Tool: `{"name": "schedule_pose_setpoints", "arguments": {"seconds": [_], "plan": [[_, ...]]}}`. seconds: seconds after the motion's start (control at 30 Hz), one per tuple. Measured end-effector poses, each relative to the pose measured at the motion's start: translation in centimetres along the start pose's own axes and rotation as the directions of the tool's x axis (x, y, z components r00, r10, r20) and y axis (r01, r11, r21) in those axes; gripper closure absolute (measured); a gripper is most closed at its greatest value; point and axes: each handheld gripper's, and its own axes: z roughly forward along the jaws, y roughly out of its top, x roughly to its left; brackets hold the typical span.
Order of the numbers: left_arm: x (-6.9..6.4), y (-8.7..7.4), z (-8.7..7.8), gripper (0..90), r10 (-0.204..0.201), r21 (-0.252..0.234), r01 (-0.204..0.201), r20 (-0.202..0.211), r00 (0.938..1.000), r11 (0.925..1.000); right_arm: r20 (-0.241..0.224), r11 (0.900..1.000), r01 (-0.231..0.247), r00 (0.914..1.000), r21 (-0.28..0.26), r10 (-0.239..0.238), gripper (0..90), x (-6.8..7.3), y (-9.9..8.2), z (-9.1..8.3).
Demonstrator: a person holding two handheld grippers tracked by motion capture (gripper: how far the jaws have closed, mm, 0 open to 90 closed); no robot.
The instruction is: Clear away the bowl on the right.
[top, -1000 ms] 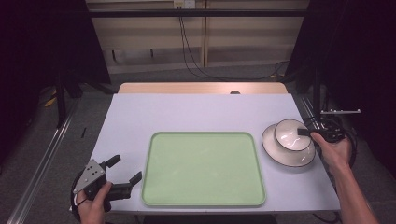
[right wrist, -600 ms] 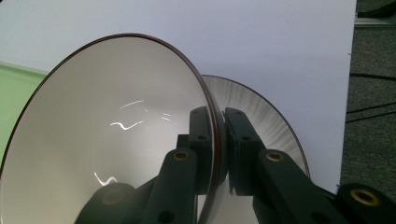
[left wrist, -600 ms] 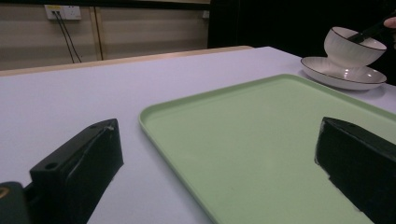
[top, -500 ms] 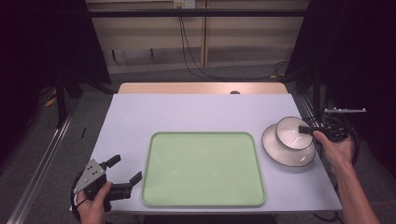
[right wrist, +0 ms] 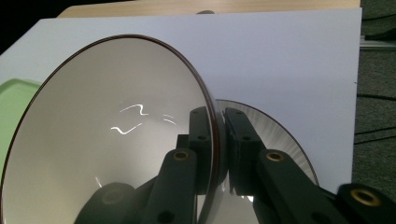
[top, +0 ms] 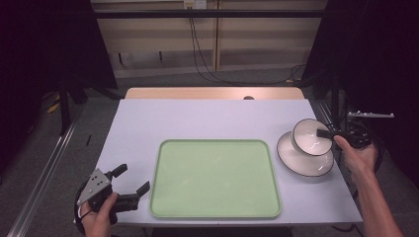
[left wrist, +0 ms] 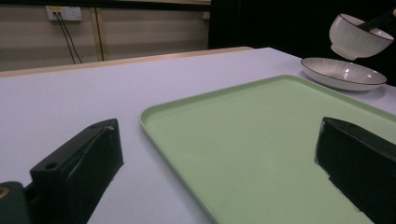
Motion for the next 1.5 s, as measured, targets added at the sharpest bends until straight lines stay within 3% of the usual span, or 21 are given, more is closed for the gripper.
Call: {"name": "schedule_pose_setpoints", "arguments": {"seconds": [0.4,0.77,1.5], "plan": [[0.0,0.0,0.0,1.0,-0.002,-0.001,0.002,-0.003,1.0000,1.0000,-0.036,0.9997,0.011,0.9993,-0.022,-0.012,82.2,1.4,0.8,-0.4],[0.0,0.0,0.0,1.0,0.001,0.000,-0.001,0.000,1.0000,1.0000,-0.092,0.9981,0.047,0.9945,-0.041,-0.050,82.2,3.1,1.6,-0.4],[0.0,0.0,0.1,1.0,0.002,0.005,-0.002,-0.005,1.0000,1.0000,-0.145,0.9914,0.131,0.9812,0.011,-0.128,82.2,6.0,2.2,1.2]]}}
